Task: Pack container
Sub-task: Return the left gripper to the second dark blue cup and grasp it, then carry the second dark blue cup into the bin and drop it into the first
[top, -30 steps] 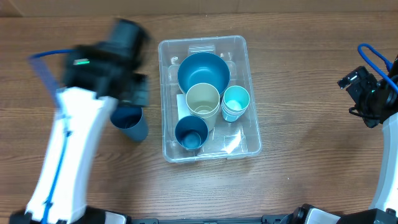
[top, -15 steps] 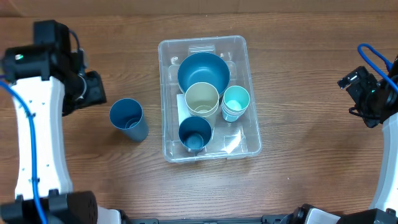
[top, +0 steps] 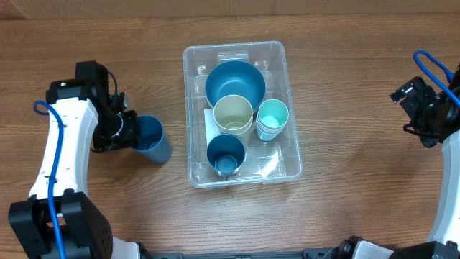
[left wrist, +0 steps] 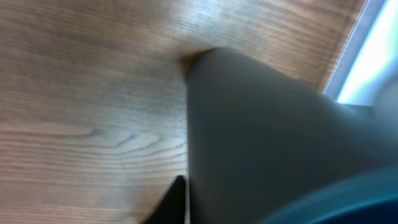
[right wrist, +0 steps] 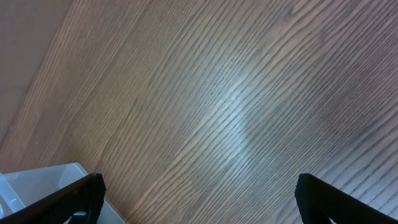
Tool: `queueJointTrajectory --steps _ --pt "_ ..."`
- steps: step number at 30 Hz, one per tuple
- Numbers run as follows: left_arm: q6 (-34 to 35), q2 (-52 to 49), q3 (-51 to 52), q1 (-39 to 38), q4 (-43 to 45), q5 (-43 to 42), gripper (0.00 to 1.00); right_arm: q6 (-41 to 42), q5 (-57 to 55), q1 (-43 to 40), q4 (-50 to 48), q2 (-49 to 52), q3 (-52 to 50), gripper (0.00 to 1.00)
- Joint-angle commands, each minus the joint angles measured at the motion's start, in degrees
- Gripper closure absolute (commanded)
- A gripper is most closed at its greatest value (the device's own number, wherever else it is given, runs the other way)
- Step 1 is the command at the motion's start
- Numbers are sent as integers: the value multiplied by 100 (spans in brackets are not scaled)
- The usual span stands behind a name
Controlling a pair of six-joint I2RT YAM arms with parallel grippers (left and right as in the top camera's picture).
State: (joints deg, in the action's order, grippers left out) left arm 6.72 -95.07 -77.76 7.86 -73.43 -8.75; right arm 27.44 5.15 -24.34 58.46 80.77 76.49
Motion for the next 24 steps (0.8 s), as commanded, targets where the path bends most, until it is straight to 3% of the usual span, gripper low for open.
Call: queueJointTrajectory --steps 1,7,15,18,19,24 --pt "-50 20 50 -39 107 -138 96 50 9 -15 -20 0 50 0" --pt "-11 254 -820 -39 -190 -107 96 50 9 -15 -20 0 50 0" --pt "-133 595 -3130 -225 -1687 -33 96 50 9 -15 -20 0 50 0" --pt "-302 688 -3866 -741 -2201 -31 96 50 9 -15 -22 0 50 0" --pt "-393 748 -4212 -1261 -2339 -28 96 50 9 -15 -20 0 50 0" --pt "-396 874 -4511 -2612 -2337 280 96 50 9 -15 -20 0 50 0"
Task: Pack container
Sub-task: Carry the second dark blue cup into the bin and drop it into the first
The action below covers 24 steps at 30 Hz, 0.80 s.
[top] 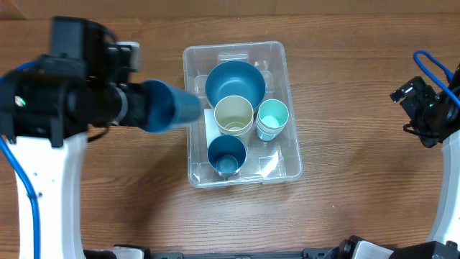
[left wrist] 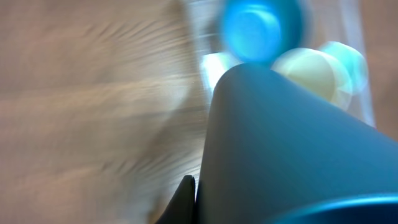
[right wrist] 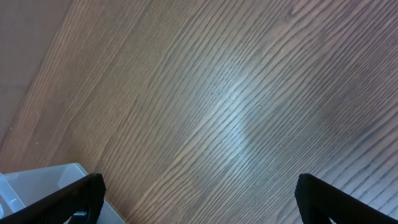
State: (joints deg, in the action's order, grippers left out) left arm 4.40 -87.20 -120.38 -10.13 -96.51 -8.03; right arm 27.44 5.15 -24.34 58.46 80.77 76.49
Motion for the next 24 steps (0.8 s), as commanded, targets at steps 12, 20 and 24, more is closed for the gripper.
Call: queueJointTrajectory --steps 12,20,24 --pt "295 26 22 -2061 -28 605 96 50 9 -15 -20 0 50 0" --pt "466 28 745 -2232 -28 656 96 50 9 -15 -22 0 50 0" --pt "483 26 962 -2251 -28 713 96 50 9 -15 -22 0 50 0"
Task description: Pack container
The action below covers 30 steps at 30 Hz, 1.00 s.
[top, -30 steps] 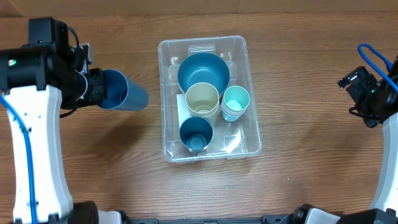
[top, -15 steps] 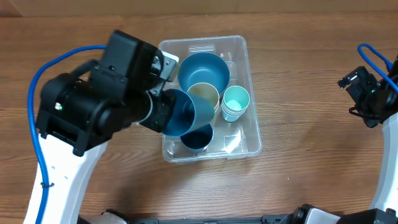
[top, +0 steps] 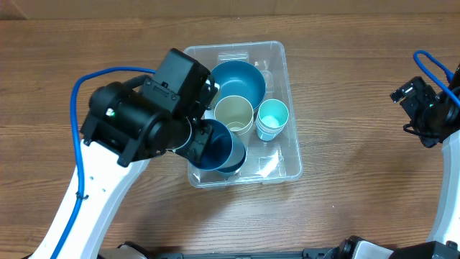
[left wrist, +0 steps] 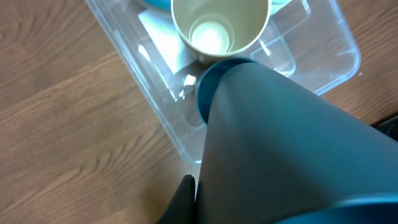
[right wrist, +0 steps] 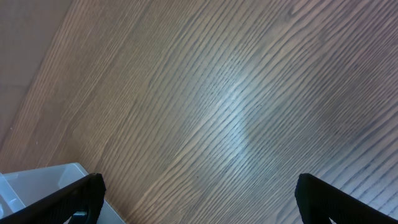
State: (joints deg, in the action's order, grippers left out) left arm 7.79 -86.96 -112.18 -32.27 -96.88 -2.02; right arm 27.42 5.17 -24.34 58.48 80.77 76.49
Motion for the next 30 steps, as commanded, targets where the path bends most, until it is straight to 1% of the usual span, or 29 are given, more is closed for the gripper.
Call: queueJointTrajectory --steps 1,6,9,11,17,20,22,23,24,26,27,28,30 --pt "142 2 168 -39 9 114 96 52 7 -15 -24 0 50 0" --pt "142 2 442 -39 101 114 95 52 7 -15 -24 0 50 0" --pt "142 2 603 -42 269 109 88 52 7 -15 -24 0 50 0" --pt "144 2 634 -42 369 96 77 52 7 -15 -24 0 50 0" --pt "278 4 529 -37 614 107 70 52 7 -15 -24 0 50 0" --pt "350 9 271 22 605 297 60 52 7 -15 -24 0 50 0" --pt "544 9 -63 175 483 763 55 52 7 -17 -24 0 50 0" --pt "608 9 -221 280 426 1010 45 52 7 -15 -24 0 50 0" --pt "669 9 -409 452 389 1320 38 52 7 -15 -24 0 50 0" --pt "688 9 -640 785 398 1602 29 52 7 -15 -22 0 50 0" --pt "684 9 -774 1080 444 1672 18 50 7 -15 -24 0 50 0" --pt "682 9 -831 1329 511 1720 0 52 7 -15 -22 0 50 0" --pt "682 9 -848 1762 629 1786 0 52 7 -17 -22 0 50 0"
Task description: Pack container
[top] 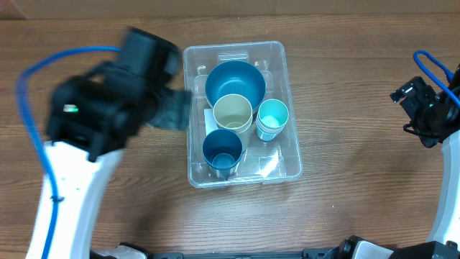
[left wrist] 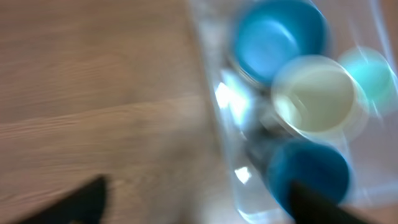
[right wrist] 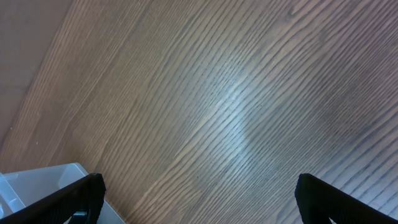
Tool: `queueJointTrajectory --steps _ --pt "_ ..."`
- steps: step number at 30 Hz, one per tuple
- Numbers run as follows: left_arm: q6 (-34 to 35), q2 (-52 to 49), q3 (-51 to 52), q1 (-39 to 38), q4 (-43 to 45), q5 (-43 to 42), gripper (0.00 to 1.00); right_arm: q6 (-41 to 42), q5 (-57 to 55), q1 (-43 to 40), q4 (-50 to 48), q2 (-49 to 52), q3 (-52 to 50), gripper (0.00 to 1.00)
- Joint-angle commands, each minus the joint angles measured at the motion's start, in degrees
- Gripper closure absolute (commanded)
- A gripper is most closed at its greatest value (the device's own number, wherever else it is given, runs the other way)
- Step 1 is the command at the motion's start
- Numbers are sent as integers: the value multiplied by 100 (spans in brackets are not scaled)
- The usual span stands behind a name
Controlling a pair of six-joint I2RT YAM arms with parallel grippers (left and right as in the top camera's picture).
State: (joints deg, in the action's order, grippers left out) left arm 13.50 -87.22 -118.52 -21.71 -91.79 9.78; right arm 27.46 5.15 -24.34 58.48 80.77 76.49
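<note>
A clear plastic container (top: 286, 86) sits mid-table. It holds a blue bowl (top: 235, 80) at the back, a cream cup (top: 233, 114), a teal cup (top: 272, 119) and a dark blue cup (top: 222, 150) at the front. The blurred left wrist view shows the dark blue cup (left wrist: 309, 168), the cream cup (left wrist: 314, 93) and the bowl (left wrist: 280, 34). My left gripper (left wrist: 199, 199) is open and empty, blurred, just outside the container's left wall (top: 172, 109). My right gripper (right wrist: 199, 193) is open over bare wood far right.
The wooden table (top: 359, 201) surrounds the container. My right arm (top: 431, 115) with its blue cable stands at the right edge. A corner of the container (right wrist: 43, 183) shows at the lower left of the right wrist view.
My left gripper held a dark blue cup over the front of the container. Now it is open, empty and left of the container, and the cup stands in the front spot.
My left gripper was shut on a dark blue cup on the table left of the container. Then it held the cup lifted near the container's left wall, then over the dark blue cup inside. Now the cup is there and the gripper is open. The right arm stayed still.
</note>
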Motion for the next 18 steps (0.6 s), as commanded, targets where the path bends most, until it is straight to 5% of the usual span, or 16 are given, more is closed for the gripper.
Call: queueJointTrajectory --steps 1,8,18 --pt "116 33 -210 1003 186 570 0 48 9 -15 -24 0 50 0" --pt "133 -31 -208 2275 232 411 0 48 9 -15 -24 0 50 0" --pt "133 -46 -208 2396 208 411 0 48 9 -15 -24 0 50 0"
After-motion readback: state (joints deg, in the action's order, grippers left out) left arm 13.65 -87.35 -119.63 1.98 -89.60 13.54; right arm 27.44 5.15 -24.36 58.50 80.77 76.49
